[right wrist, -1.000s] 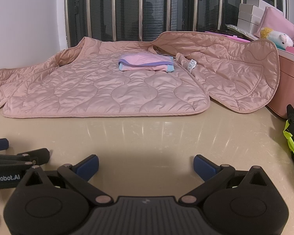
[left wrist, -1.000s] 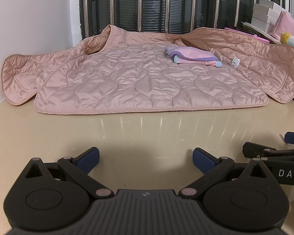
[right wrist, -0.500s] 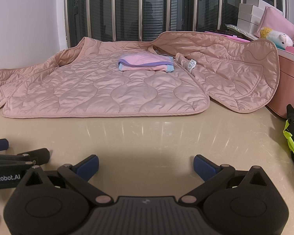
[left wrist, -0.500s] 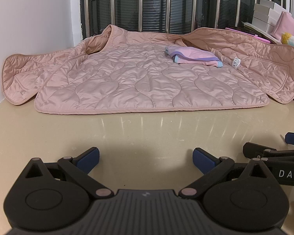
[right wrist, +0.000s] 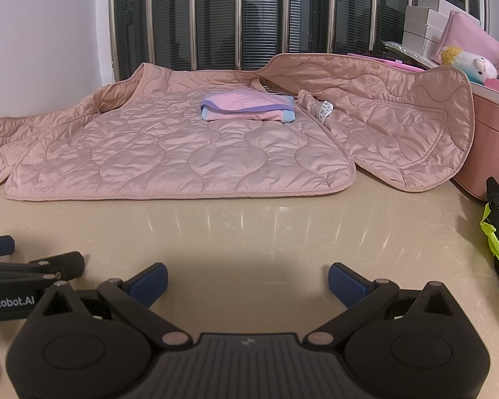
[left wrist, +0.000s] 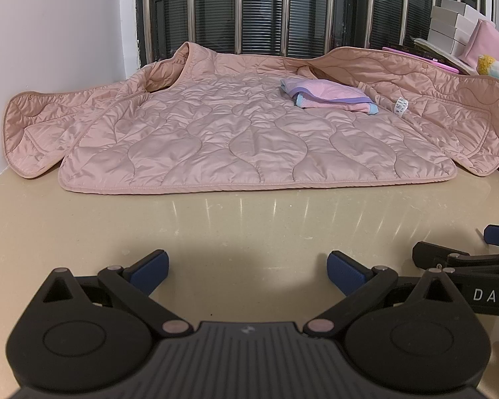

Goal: Fold clothes

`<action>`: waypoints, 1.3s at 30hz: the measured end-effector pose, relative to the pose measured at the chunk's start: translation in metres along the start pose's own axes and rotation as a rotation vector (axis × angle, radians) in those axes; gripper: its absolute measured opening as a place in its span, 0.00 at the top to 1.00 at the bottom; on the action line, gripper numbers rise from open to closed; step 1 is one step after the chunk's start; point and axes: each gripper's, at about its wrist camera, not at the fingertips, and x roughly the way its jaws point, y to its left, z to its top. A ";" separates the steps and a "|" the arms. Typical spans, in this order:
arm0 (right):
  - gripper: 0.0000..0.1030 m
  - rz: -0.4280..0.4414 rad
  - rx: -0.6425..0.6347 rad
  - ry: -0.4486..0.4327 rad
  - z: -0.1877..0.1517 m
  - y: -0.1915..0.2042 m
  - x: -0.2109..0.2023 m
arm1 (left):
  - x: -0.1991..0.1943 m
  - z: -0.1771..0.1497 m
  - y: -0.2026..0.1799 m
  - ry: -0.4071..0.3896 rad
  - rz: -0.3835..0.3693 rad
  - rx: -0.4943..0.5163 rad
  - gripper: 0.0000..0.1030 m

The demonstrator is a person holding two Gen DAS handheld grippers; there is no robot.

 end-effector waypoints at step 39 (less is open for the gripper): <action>0.00 0.107 0.137 -0.054 0.054 -0.035 -0.023 | -0.042 0.070 0.028 -0.134 0.006 -0.069 0.01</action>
